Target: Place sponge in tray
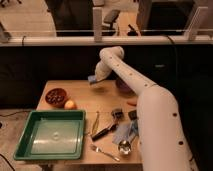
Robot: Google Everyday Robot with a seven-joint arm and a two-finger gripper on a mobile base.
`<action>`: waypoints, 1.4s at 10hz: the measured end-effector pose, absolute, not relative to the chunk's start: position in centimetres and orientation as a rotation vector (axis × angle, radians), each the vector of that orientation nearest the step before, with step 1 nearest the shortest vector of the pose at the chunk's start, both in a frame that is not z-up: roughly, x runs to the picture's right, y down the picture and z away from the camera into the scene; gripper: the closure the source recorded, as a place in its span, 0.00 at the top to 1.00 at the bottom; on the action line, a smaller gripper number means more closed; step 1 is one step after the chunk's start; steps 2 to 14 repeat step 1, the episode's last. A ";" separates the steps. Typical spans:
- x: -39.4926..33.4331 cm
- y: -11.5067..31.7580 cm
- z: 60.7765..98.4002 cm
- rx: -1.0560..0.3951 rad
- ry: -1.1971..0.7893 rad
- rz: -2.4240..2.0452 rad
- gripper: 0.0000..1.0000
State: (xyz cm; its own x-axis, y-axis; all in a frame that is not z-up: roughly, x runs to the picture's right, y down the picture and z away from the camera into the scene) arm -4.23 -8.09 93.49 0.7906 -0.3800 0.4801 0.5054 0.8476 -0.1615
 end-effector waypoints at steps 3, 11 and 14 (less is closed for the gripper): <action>-4.2 -7.9 93.2 -0.290 -0.464 -0.499 0.03; -4.2 -7.9 93.2 -0.290 -0.464 -0.499 0.03; -4.2 -7.9 93.2 -0.290 -0.464 -0.499 0.03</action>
